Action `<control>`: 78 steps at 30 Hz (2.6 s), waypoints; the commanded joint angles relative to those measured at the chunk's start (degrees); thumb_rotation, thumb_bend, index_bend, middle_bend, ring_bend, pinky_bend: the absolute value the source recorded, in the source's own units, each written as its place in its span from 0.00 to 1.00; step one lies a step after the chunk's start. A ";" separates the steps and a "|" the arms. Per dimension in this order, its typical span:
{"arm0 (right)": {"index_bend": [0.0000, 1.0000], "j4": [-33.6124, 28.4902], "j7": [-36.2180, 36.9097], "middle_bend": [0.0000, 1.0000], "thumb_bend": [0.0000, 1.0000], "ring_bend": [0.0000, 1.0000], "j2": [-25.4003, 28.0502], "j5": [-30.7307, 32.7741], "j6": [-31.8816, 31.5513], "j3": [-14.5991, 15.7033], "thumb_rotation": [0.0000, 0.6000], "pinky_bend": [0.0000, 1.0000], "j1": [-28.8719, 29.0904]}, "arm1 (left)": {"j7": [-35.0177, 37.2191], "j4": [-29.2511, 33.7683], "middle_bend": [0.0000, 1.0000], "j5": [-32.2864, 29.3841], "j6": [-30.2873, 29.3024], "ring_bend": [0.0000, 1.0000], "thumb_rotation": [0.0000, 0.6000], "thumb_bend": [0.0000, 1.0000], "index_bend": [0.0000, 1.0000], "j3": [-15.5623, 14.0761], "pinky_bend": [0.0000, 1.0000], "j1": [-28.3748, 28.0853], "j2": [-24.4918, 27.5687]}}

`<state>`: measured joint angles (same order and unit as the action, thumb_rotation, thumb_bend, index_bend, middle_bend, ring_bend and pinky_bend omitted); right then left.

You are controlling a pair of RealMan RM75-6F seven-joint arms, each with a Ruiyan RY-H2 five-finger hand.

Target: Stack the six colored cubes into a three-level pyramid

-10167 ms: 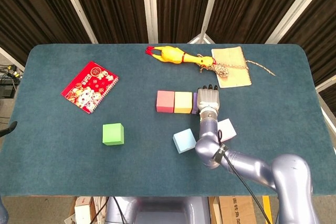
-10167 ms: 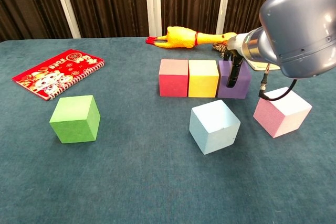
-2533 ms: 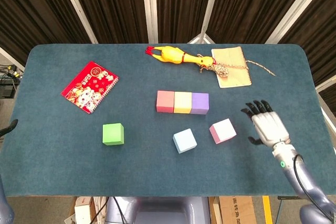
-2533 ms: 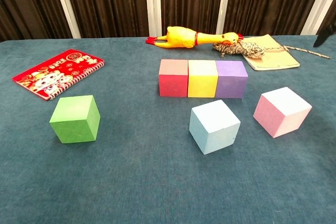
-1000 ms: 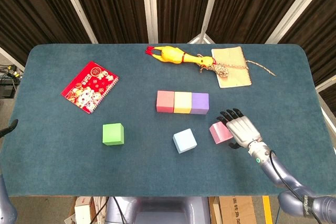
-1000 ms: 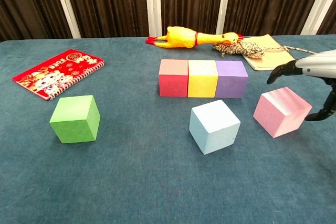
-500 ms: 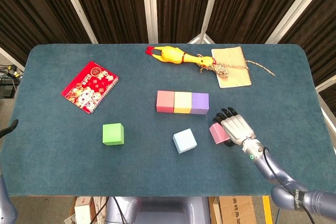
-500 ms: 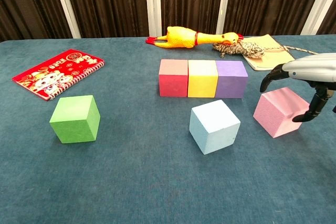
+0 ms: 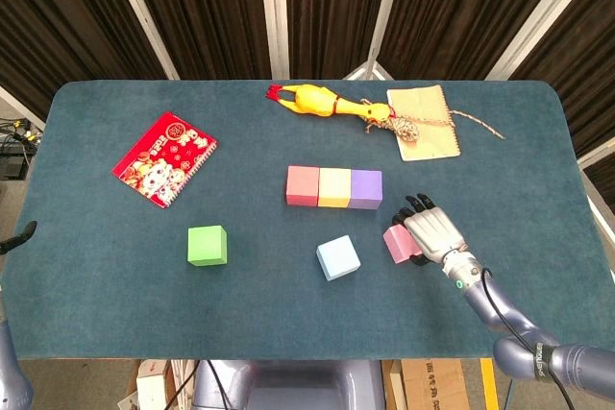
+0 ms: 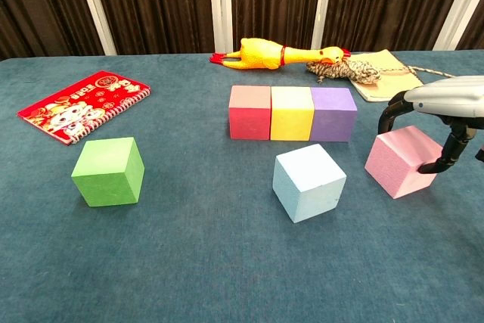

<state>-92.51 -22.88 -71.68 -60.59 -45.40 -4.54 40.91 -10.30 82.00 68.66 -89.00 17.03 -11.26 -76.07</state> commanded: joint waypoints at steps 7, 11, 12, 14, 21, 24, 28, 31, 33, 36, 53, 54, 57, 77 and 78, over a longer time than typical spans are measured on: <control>0.32 -0.55 -0.69 0.27 0.25 0.04 -0.29 0.41 -0.84 0.54 1.00 0.00 0.32 | 0.10 0.11 0.00 -0.03 0.04 0.00 1.00 0.16 0.15 -0.03 0.07 0.05 0.03; 0.33 -0.05 -0.95 0.28 0.26 0.04 -0.79 0.88 -0.88 0.66 1.00 0.00 0.65 | 0.33 0.04 0.00 0.02 0.00 0.00 1.00 0.16 0.15 -0.02 0.07 0.12 0.10; 0.33 0.11 -0.97 0.28 0.26 0.05 -0.93 1.05 -0.88 0.70 1.00 0.00 0.71 | 0.40 0.03 0.00 0.05 -0.01 0.00 1.00 0.16 0.15 -0.03 0.07 0.14 0.12; 0.34 0.35 -0.92 0.29 0.26 0.06 -1.15 1.25 -0.89 0.79 1.00 0.00 0.77 | 0.51 0.03 0.00 0.05 0.00 0.00 1.00 0.16 0.15 -0.04 0.07 0.18 0.18; 0.40 0.76 -0.69 0.38 0.29 0.14 -1.66 1.58 -1.34 0.89 1.00 0.00 0.88 | 0.71 0.14 0.00 0.23 -0.05 0.00 1.00 0.16 0.15 -0.14 0.07 0.28 0.30; 0.42 0.74 -0.87 0.42 0.32 0.17 -1.65 1.51 -1.66 0.97 1.00 0.00 0.91 | 0.82 0.24 0.00 0.25 -0.05 0.00 1.00 0.16 0.15 -0.18 0.07 0.34 0.34; 0.43 0.23 -1.02 0.43 0.33 0.18 -1.31 1.80 -2.38 0.93 1.00 0.00 0.78 | 1.03 0.47 0.00 0.23 0.17 0.00 1.00 0.16 0.15 -0.25 0.08 0.39 0.50; 0.43 -0.63 -1.21 0.43 0.33 0.18 -0.57 2.17 -2.82 0.90 1.00 0.00 0.72 | 1.15 0.48 0.00 0.34 0.20 0.00 1.00 0.16 0.15 -0.31 0.08 0.39 0.54; 0.43 -1.42 -1.41 0.44 0.33 0.18 0.20 2.48 -3.25 0.83 1.00 0.00 0.64 | 1.19 0.44 0.00 0.30 0.20 0.00 1.00 0.16 0.15 -0.30 0.08 0.42 0.55; 0.43 -3.10 -2.03 0.44 0.33 0.18 2.09 3.30 -3.84 0.82 1.00 0.00 0.51 | 1.42 0.36 0.00 0.28 0.06 0.00 1.00 0.16 0.15 -0.17 0.08 0.48 0.61; 0.43 -15.91 -4.65 0.44 0.33 0.18 18.28 16.20 -7.97 -5.20 1.00 0.00 3.03 | 2.59 -0.18 0.00 0.79 -1.35 0.00 1.00 0.16 0.15 0.12 0.08 1.18 0.94; 0.43 -16.43 -5.59 0.44 0.33 0.18 18.50 18.29 -7.78 -5.89 1.00 0.00 4.24 | 2.57 -0.23 0.00 0.81 -1.40 0.00 1.00 0.16 0.15 0.12 0.08 1.20 0.93; 0.43 -17.21 -9.98 0.44 0.33 0.18 18.24 26.29 -6.53 -7.26 1.00 0.00 9.23 | 2.17 -0.49 0.00 0.71 -1.79 0.00 1.00 0.16 0.15 0.30 0.07 1.24 0.81; 0.43 3.27 -46.31 0.44 0.33 0.19 -1.97 89.55 -15.73 -11.58 1.00 0.00 46.21 | 0.47 -2.57 0.00 1.13 -2.18 0.00 1.00 0.16 0.15 -0.14 0.03 1.79 2.01; 0.43 4.68 -46.62 0.44 0.33 0.19 -3.10 89.91 -15.79 -12.17 1.00 0.00 46.48 | 0.24 -2.40 0.00 0.85 -1.84 0.00 1.00 0.16 0.15 -0.17 0.02 1.79 2.13</control>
<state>-92.63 -66.35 -70.46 26.03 -59.22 -14.46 84.54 -9.83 79.48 69.74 -91.10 16.91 -9.54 -74.12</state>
